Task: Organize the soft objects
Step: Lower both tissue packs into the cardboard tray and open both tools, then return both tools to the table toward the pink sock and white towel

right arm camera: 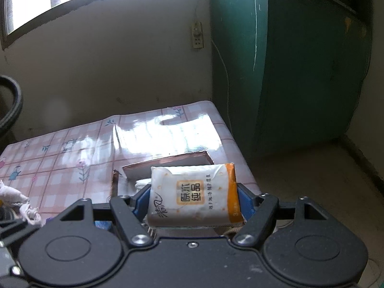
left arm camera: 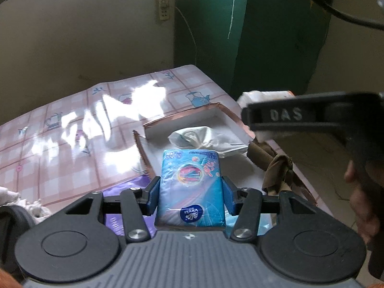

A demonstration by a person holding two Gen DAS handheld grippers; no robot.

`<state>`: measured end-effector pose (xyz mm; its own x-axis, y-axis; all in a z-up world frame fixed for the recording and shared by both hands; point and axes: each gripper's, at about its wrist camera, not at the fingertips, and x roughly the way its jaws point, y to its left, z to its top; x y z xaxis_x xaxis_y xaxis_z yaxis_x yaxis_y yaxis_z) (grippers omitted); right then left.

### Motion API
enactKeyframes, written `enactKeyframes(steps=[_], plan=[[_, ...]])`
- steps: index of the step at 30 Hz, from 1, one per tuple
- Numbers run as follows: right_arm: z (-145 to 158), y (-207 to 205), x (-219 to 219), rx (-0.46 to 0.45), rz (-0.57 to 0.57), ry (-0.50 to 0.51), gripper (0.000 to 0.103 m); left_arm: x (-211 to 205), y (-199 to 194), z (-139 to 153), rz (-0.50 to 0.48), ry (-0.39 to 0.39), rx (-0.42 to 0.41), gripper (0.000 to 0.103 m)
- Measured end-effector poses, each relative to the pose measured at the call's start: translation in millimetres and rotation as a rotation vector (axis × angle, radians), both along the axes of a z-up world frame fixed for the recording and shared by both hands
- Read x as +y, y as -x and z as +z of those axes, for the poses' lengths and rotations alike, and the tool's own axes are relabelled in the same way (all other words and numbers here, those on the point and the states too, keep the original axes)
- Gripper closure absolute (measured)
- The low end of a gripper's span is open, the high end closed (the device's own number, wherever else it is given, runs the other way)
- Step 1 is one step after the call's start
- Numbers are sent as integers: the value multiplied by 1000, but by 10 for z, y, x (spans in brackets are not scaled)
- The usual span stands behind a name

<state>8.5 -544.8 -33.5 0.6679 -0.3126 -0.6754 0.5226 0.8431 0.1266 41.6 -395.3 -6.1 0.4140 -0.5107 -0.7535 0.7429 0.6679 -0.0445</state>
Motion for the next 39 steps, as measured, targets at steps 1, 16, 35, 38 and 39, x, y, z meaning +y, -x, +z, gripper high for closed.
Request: enactKeyframes(steps=[1, 16, 35, 38, 39], plan=[[-18, -31, -39, 4, -1, -1, 17, -36, -7, -15, -4, -1, 3, 49], [66, 40, -26, -49, -23, 19, 14, 18, -10, 103, -2, 64, -6, 17], [618, -3, 1201, -152, 154, 29, 13, 1363, -152, 651, 255, 104, -87, 9], [635, -150, 1468, -157, 206, 14, 13, 1680, -266, 645, 320, 106, -79, 9], [622, -204, 1556, -158, 222, 9, 13, 1789, -306, 639, 341, 104, -77, 9]])
